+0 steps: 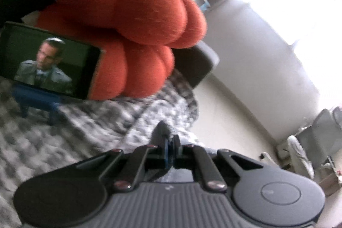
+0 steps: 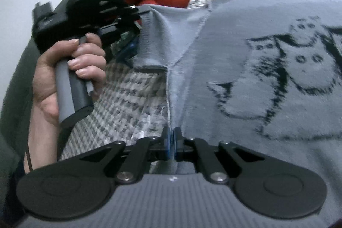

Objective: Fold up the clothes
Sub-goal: 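Lift the shirt side with both grippers and fold it over onto the shirt body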

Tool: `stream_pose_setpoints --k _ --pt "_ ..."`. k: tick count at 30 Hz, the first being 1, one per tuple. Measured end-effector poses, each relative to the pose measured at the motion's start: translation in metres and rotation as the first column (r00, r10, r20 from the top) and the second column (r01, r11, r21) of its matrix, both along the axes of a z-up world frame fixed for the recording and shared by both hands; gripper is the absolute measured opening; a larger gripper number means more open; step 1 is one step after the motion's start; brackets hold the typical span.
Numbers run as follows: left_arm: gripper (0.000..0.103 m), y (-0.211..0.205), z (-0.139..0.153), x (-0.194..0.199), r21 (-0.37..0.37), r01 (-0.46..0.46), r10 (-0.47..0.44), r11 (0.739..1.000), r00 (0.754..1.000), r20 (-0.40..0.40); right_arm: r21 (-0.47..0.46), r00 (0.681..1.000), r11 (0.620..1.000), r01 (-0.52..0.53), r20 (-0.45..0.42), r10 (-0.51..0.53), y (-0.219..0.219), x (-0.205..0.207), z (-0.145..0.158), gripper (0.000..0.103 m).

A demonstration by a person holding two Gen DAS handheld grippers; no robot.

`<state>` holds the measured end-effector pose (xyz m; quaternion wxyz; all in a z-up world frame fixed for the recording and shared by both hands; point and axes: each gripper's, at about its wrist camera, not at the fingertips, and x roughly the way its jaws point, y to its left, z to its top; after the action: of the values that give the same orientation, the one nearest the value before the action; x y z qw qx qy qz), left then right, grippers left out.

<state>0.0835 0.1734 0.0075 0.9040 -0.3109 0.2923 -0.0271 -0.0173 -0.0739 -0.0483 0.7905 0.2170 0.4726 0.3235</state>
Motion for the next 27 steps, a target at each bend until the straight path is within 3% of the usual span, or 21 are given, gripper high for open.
stream_pose_setpoints --k 5,13,19,23,25,27 --pt "0.003 -0.035 0.005 0.010 -0.045 0.053 -0.052 0.998 0.999 0.010 0.047 0.995 0.997 0.069 -0.075 -0.065 -0.024 0.000 -0.006 0.003" --pt "0.003 -0.116 0.014 0.039 0.033 0.162 -0.163 0.986 0.986 0.017 0.055 0.984 0.989 0.137 -0.121 -0.129 -0.052 -0.005 -0.007 0.003" --pt "0.003 -0.163 -0.018 0.062 0.081 0.224 -0.218 0.971 0.973 -0.073 0.030 0.974 0.981 0.191 -0.132 -0.185 -0.069 -0.004 -0.009 0.003" --pt "0.005 -0.177 -0.037 0.072 0.109 0.296 -0.280 0.949 0.950 -0.142 0.015 0.972 0.981 0.194 -0.134 -0.190 -0.072 -0.004 -0.010 0.004" --pt "0.012 -0.170 -0.035 0.070 0.091 0.294 -0.279 0.951 0.949 -0.144 0.002 0.974 0.983 0.186 -0.136 -0.184 -0.071 -0.004 -0.011 0.004" --pt "0.033 -0.156 -0.026 0.062 0.083 0.277 -0.266 0.957 0.956 -0.122 -0.011 0.973 0.984 0.180 -0.144 -0.180 -0.071 -0.003 -0.013 0.005"
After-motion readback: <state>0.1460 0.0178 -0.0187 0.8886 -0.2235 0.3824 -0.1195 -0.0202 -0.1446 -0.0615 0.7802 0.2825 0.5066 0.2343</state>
